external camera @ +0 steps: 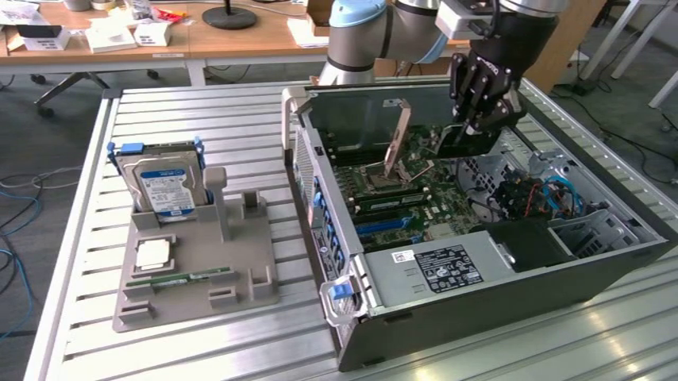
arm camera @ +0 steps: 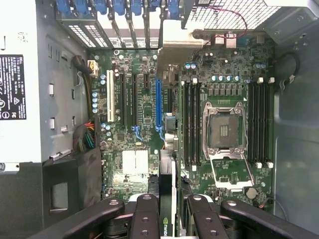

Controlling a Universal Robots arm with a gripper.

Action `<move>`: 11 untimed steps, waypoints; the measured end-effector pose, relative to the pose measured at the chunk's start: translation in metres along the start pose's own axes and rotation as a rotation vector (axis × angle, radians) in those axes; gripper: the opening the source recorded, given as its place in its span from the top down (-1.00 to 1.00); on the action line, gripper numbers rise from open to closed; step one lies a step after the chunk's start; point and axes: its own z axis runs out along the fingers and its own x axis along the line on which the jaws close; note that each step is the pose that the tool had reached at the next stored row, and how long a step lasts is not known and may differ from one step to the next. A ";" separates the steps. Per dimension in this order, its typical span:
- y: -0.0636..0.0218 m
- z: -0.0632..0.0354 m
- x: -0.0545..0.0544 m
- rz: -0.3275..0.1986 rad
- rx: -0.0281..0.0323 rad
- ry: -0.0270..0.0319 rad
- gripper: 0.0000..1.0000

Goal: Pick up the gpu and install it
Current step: 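Insert the gpu into the slot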

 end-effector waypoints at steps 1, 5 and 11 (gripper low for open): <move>0.0000 0.0000 0.000 0.000 0.0000 0.0000 0.47; 0.0000 0.0001 0.000 0.000 0.0001 -0.0001 0.47; 0.0000 0.0023 0.000 0.000 0.0001 -0.0002 0.47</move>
